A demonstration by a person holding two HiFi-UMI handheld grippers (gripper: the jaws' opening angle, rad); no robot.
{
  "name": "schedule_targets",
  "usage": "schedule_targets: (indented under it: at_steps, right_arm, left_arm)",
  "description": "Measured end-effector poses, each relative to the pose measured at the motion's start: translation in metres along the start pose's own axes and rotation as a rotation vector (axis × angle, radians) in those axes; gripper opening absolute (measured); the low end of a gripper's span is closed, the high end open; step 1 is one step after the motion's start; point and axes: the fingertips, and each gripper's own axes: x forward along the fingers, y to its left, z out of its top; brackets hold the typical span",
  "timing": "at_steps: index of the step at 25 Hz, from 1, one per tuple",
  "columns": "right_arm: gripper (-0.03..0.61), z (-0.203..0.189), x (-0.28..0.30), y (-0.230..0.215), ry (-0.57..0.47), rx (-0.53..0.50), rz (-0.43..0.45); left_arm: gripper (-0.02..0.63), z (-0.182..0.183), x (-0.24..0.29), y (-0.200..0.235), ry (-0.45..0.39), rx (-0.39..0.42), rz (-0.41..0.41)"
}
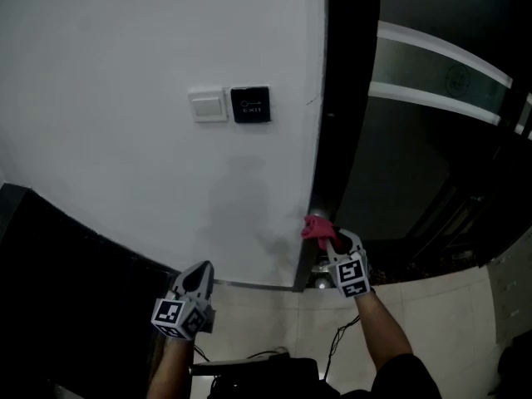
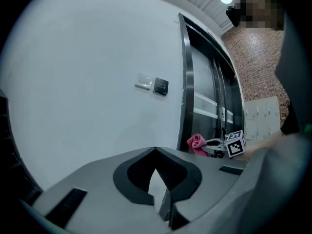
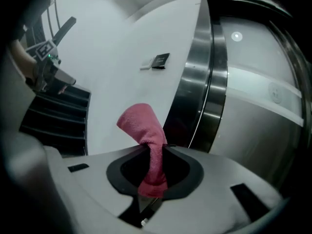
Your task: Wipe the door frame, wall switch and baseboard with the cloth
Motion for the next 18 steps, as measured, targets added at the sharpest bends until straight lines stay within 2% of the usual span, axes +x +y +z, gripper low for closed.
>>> schedule_targets:
  at_steps: [2,6,11,15,18]
  right_arm:
    - [0.064,0.013,-0.02,-0.003,-0.044,0.011,-0.013]
    - [0.064,0.037,-0.059,-0.001,-0.095,-0.047,-0.023]
    - [0.064,0.066,-0.081,-0.027,-0.199,-0.119,-0.05]
    - [0.066,0.083,-0.072,-0.069,-0.294,-0.151,-0.033]
    - [0.065,0.089,-0.058,-0.102,-0.402,-0.205,0.023]
  left_arm:
    - [0.003,-0.002,-0.001,-0.003,-0.011,-0.013,-0.026]
    - [0.003,-0.012,-0.008,-0.015,-0.019,-0.074,-0.09]
    - [0.003,-0.01,0.0,-0.041,-0.033,-0.044,-0.116]
    - [0.003,-0.009,0.023,-0.07,-0.03,0.012,-0.077]
    - [0.003,-0.003,0.054,-0.092,-0.064,0.067,-0.013]
